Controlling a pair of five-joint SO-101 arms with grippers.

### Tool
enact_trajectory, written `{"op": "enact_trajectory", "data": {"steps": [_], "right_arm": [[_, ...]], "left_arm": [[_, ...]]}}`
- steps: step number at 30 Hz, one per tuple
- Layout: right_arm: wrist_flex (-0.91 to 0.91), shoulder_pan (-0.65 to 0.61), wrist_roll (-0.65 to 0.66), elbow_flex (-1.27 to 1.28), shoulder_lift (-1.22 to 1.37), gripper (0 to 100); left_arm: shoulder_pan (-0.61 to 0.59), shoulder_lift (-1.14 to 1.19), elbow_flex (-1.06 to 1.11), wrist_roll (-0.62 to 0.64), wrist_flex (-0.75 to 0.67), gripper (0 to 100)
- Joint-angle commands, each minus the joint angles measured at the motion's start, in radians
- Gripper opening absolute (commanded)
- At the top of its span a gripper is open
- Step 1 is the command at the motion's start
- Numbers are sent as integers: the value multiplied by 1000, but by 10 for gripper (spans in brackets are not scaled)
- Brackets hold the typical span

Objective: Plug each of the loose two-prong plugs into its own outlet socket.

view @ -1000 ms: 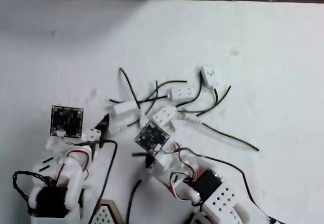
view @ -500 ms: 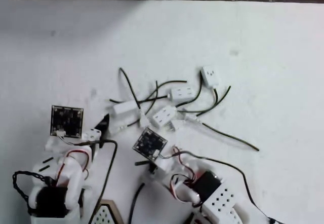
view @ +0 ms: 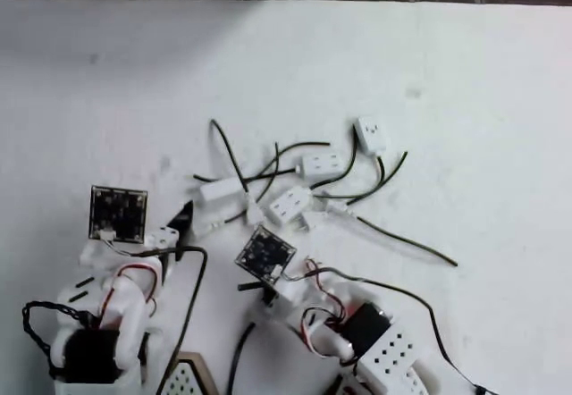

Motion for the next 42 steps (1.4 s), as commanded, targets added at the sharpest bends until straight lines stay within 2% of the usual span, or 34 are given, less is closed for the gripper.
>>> {"op": "enact_trajectory", "data": {"steps": [1, 9, 15, 21, 23, 35, 42], "right_arm": [[15, 71, 3, -118, 4, 17], [-4, 182, 11, -408, 16, 17], [-229, 263, 40, -434, 108, 16], [-449, 355, 32, -568, 433, 16], [-483, 383, -21, -675, 565, 16], [-486, 496, -313, -1521, 1411, 17], [-479, 539, -350, -1844, 1762, 18]], "left_arm": [[-7, 2, 0, -8, -12, 255], [-7, 2, 0, -5, -12, 255], [-70, 2, -2, 3, -31, 255], [-110, 2, -2, 63, -43, 257], [-110, 2, -2, 64, -43, 256], [-110, 2, 0, 61, -43, 256], [-110, 2, 0, 61, -41, 256]]}}
